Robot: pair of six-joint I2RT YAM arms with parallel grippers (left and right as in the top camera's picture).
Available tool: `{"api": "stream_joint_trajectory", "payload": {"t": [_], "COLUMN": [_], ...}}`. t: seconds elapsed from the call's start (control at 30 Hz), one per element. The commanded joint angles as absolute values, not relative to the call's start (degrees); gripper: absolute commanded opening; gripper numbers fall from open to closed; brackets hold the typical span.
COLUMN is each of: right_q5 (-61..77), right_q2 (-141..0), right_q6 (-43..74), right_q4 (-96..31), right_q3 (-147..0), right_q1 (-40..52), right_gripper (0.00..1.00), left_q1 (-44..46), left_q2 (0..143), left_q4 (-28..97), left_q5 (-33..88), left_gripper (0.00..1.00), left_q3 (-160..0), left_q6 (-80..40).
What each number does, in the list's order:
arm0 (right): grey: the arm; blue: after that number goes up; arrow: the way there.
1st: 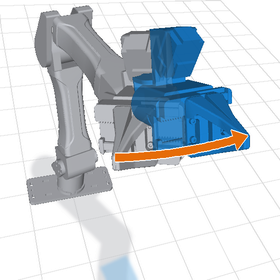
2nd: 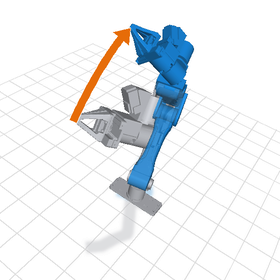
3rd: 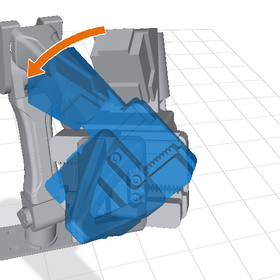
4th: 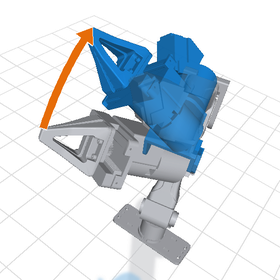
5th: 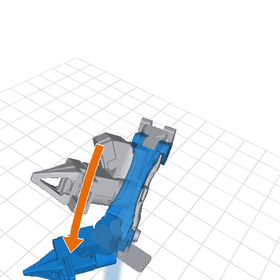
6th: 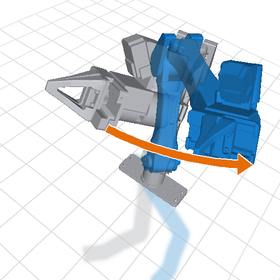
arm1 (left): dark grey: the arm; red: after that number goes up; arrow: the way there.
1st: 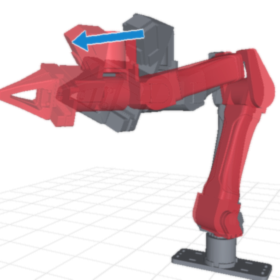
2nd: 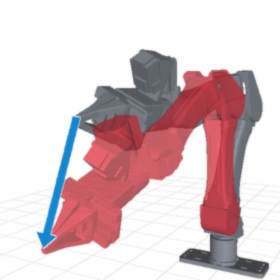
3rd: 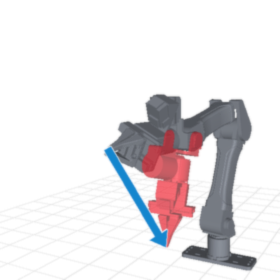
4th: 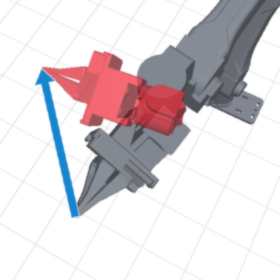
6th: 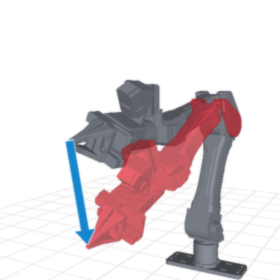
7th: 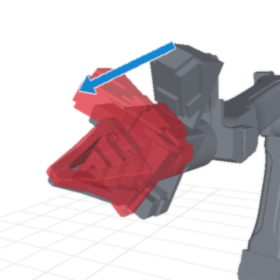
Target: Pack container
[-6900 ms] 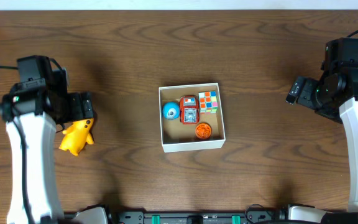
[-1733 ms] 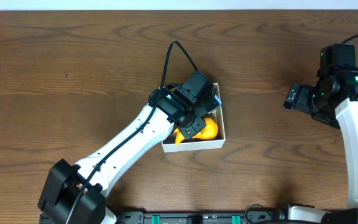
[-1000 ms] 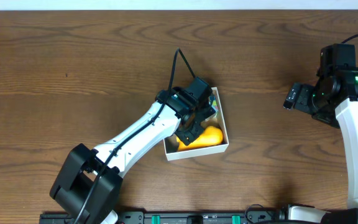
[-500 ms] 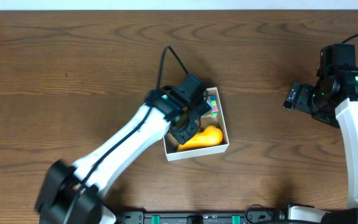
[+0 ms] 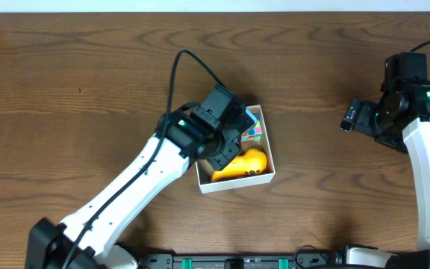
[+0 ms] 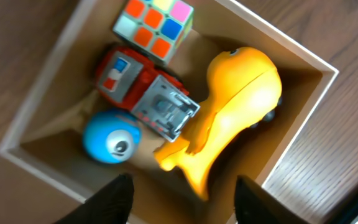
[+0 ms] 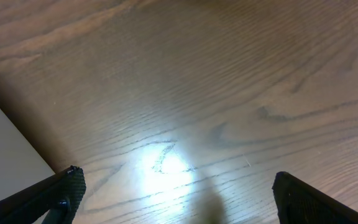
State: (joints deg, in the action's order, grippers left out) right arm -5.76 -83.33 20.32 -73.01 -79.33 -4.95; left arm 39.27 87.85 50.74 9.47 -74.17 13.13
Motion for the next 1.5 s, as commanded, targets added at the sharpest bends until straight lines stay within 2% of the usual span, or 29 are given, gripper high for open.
{"api": "stream_joint_trajectory", "payload": {"t": [0.0,0.07,0.13,0.87,1.1,1.17,1.27,1.4,1.47], "right_q5": [-5.54,-5.54,-5.54,-5.54,-5.54,-5.54,-5.54,-5.54,-5.54], "right_q2": [-83.26,-83.24,-83.26,-83.26,-83.26,-83.26,-83.26,-83.26,-83.26], "right_q6": [19.66,19.66,19.66,19.66,19.66,19.64,19.66,19.66,19.66], "right_q4": [-72.95,-72.93,-72.93,-72.95,-73.01,-73.01,-73.01,-72.9,-72.86], "right_q3": [-79.05,-79.05,-79.05,-79.05,-79.05,-79.05,-79.05,-79.05,-79.05], "right_q1": [-5.23,-5.23,-5.23,-5.23,-5.23,-5.23,-5.23,-5.23,-5.23], "right_gripper": [0.99,0.99,0.99,0.99,0.99,0.99,0.99,0.99,0.99], "left_q1": [39.33,39.35,39.35,42.72,42.68,42.68,42.68,42.68,42.68], "left_q2": [90.78,92.47,94.15,107.22,105.67,104.12,100.82,96.01,93.58], "left_q4": [50.68,50.68,50.48,46.92,47.31,47.48,47.48,47.88,48.23], "left_q5": [11.62,12.43,14.66,16.56,16.45,16.47,16.47,16.45,16.47], "left_gripper": [0.44,0.33,0.29,0.28,0.29,0.3,0.46,0.59,0.62], "left_q3": [-74.81,-74.81,-74.81,-73.34,-74.3,-74.91,-75.11,-75.11,-75.11], "left_q6": [12.78,12.78,12.78,12.78,12.82,12.8,12.8,12.8,12.8]}}
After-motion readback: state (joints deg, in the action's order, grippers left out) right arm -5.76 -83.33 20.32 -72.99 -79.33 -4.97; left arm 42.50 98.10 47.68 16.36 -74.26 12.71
